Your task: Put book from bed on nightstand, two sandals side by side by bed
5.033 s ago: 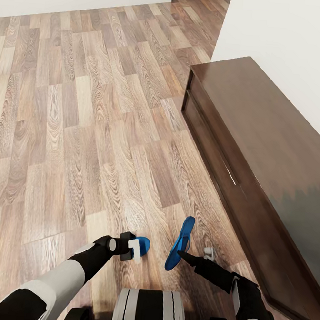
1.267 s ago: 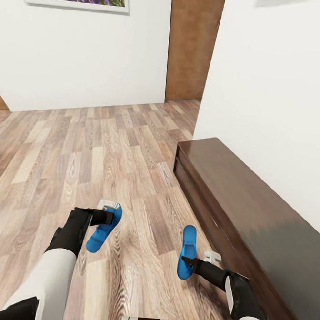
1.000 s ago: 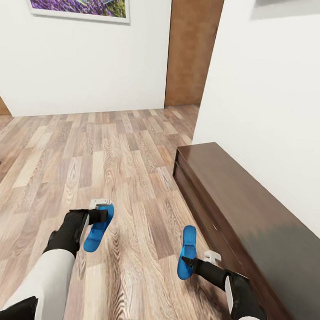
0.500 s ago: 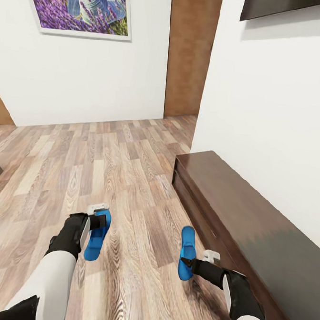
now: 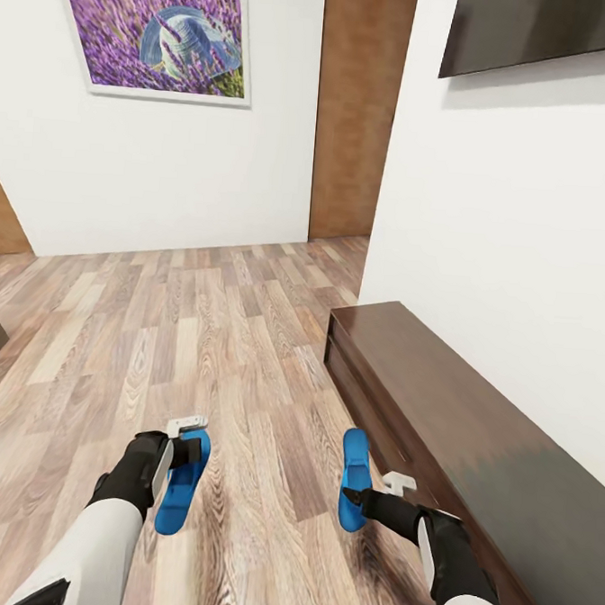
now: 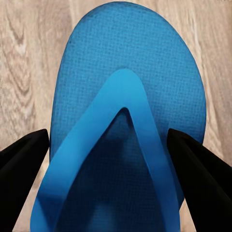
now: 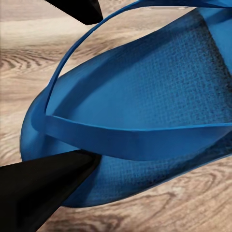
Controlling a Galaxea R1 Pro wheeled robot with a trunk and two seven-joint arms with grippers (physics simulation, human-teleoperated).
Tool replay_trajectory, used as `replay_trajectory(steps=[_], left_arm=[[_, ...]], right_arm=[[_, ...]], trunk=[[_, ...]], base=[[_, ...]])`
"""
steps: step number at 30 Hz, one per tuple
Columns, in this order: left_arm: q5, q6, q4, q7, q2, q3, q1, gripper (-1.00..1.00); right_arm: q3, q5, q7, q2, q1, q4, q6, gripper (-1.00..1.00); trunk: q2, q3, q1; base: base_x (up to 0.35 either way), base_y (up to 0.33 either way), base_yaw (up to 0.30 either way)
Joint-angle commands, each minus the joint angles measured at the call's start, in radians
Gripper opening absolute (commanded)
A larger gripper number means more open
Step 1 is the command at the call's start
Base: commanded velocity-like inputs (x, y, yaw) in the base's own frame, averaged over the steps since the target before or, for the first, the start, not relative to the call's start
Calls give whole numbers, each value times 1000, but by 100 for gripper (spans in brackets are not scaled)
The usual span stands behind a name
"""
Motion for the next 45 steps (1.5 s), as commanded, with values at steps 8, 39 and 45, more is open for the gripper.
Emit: replay_trajectory(steps=[8, 39, 45], left_arm=[[-10, -1, 1, -9, 2, 7, 5, -100], [-10, 0, 15, -15, 7, 8, 10, -100], [-10, 0, 37, -15, 8, 9, 10, -100]], right_arm=[[-6, 5, 8, 2, -1, 9, 3, -100], [-8, 9, 12, 3, -1, 38, 5, -100], [-9, 9, 9, 2, -1, 39, 5, -100]], trunk=[[2, 30, -4], [7, 119, -14], [7, 119, -14]], base=[[0, 0, 0], [0, 0, 0], [0, 0, 0]])
